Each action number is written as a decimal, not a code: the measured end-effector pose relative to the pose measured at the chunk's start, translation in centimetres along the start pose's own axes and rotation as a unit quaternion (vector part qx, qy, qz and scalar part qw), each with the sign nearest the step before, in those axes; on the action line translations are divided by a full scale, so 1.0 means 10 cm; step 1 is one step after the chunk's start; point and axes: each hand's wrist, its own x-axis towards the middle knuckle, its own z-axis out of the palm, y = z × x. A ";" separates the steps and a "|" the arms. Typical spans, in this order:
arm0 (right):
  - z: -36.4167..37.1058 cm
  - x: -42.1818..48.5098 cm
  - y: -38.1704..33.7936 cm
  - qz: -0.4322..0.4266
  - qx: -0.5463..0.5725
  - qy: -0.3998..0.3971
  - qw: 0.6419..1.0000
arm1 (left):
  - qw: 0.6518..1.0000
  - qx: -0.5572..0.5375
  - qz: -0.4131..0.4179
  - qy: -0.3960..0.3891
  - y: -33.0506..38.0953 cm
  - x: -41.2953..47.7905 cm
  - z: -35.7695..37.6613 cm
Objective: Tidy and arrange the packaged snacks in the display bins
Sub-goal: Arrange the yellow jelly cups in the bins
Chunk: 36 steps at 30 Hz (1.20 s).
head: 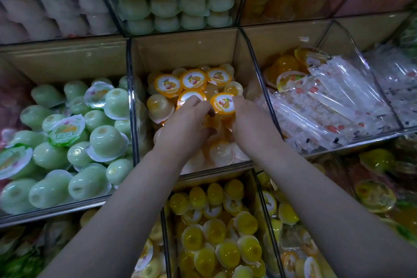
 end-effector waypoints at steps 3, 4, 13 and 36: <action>-0.04 -0.03 -0.01 -0.026 -0.050 -0.021 0.998 | 1.000 -0.005 -0.002 -0.004 0.00 0.01 0.00; -0.04 -0.04 -0.01 -0.026 -0.053 -0.024 0.998 | 1.000 -0.004 0.000 -0.005 0.01 0.01 0.00; -0.01 -0.10 0.03 -0.024 0.078 0.047 0.996 | 1.000 -0.017 -0.001 0.014 0.03 0.00 -0.01; -0.33 -0.79 0.16 -0.023 0.612 0.065 0.788 | 0.804 -0.589 -0.043 0.071 0.89 -0.63 0.07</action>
